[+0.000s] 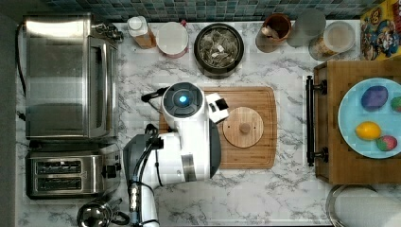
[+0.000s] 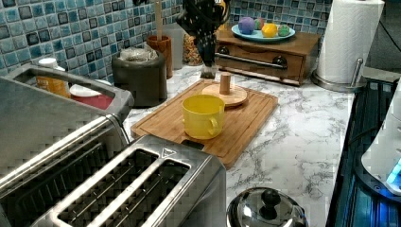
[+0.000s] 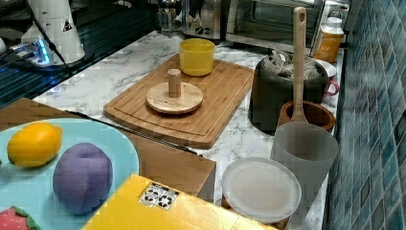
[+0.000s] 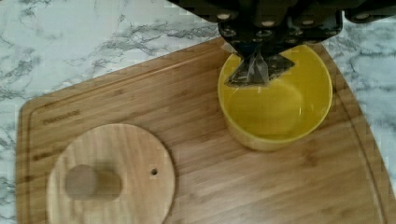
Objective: Put the tea in the cup.
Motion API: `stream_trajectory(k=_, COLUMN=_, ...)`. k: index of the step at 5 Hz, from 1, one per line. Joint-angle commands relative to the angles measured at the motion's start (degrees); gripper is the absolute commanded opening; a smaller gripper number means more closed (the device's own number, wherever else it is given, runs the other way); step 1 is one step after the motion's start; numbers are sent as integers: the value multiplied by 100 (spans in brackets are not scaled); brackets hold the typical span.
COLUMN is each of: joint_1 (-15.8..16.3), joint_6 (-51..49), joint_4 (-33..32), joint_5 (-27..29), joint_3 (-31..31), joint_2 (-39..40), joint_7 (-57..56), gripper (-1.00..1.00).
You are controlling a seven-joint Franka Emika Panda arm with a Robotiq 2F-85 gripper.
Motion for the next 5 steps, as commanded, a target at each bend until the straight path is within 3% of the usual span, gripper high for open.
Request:
stream_trajectory(k=1, joint_1=148, joint_6=778, joint_4=-412, joint_5=-211, joint_3=174, joint_2=-176, joint_7=20, gripper=-100)
stream_trajectory(k=3, joint_1=76, joint_6=1238, joint_4=-539, joint_5=119, joint_3=138, joint_2=-197, joint_7=-277, gripper=-100)
stream_trajectory(k=4, joint_1=106, joint_6=858, joint_4=-249, joint_5=27, joint_3=154, joint_2=64, joint_7=-322, gripper=100)
stream_trajectory(k=5, joint_1=102, joint_6=752, joint_4=-151, joint_5=28, joint_3=173, joint_2=167, joint_7=-430, gripper=100)
